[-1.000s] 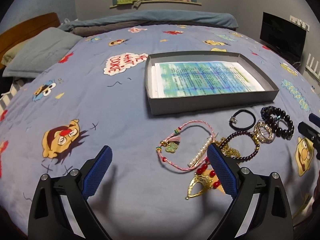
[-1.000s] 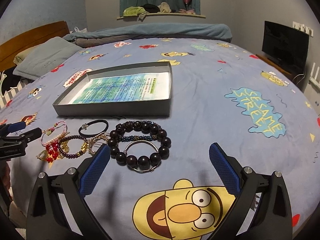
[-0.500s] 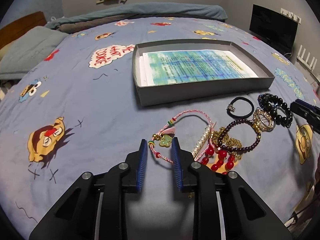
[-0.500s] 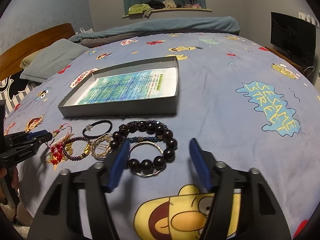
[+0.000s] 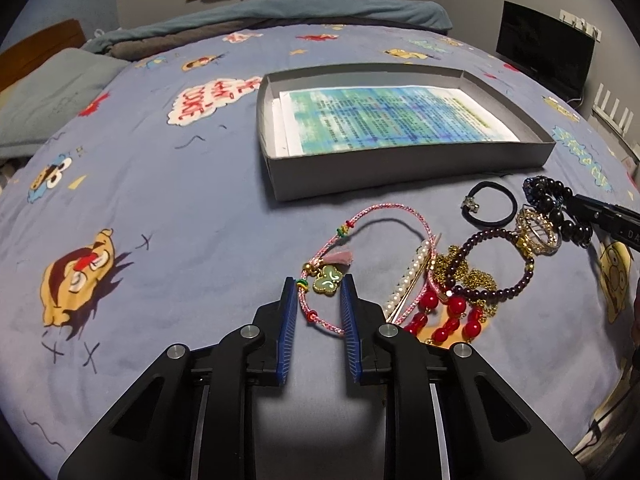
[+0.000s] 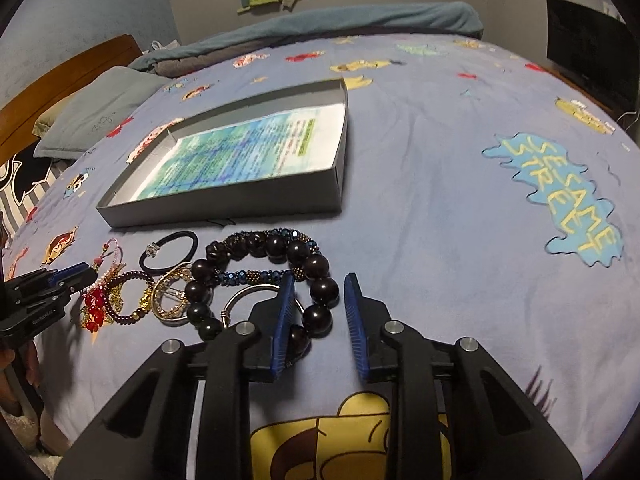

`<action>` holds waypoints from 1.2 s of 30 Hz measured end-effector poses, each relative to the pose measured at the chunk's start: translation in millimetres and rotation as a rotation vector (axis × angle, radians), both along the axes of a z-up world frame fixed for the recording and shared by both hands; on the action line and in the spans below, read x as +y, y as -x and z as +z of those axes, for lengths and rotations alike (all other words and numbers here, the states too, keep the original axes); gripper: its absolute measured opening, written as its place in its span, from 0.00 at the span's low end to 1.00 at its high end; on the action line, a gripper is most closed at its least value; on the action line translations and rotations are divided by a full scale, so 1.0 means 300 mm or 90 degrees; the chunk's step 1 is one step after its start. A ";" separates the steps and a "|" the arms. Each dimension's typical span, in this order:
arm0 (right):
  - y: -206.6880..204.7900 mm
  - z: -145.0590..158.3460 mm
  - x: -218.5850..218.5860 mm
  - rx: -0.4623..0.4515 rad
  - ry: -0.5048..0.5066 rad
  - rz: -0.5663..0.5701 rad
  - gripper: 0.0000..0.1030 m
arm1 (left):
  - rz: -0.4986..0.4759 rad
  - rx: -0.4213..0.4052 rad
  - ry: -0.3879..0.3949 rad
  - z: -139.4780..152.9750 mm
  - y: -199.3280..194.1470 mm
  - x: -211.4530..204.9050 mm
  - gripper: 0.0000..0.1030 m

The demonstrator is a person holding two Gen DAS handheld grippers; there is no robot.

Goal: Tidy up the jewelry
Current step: 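Close the left tool on the pink string bracelet while the right tool grasps the black bead bracelet, then lift both bracelets and carry them over the gray box with both tools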

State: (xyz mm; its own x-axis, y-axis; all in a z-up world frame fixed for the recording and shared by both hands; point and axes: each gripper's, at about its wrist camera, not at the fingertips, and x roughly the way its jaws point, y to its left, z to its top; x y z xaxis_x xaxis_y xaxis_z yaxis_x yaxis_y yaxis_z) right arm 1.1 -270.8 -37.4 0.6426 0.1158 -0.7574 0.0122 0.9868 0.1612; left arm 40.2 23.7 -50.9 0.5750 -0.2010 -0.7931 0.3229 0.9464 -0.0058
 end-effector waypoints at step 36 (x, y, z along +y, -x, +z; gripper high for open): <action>-0.087 0.435 0.071 -0.188 0.053 0.059 0.14 | -0.085 -0.199 0.058 0.487 -0.043 -0.065 0.04</action>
State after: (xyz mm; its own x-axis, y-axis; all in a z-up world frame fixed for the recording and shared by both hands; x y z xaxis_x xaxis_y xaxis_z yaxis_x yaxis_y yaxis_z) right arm 27.0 -249.4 93.2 0.8259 0.1305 -0.5484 -0.1144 0.9914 0.0635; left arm 53.0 4.2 95.0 0.7513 -0.3520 -0.5583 0.4425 0.8962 0.0305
